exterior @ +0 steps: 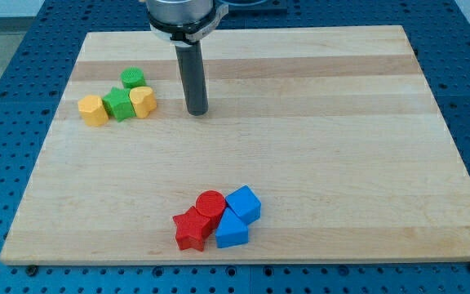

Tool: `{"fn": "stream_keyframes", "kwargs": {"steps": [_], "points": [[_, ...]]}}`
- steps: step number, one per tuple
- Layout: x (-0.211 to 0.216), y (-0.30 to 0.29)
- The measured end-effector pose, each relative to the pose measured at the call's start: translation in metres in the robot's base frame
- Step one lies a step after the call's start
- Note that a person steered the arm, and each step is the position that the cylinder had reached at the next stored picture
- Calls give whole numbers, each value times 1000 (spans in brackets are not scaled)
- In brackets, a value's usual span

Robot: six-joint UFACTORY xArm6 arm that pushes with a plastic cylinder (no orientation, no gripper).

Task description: Keep yellow blocks diagonal to each other

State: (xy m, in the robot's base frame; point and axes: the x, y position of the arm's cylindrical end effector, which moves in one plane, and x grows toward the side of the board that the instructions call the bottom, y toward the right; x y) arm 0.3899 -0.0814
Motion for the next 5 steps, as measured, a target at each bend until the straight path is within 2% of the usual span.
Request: {"fn": "stream_keyframes", "kwargs": {"steps": [1,2,3,5], "points": [[-14,-39],[-29,-39],[-54,-64],[-51,-83]]}}
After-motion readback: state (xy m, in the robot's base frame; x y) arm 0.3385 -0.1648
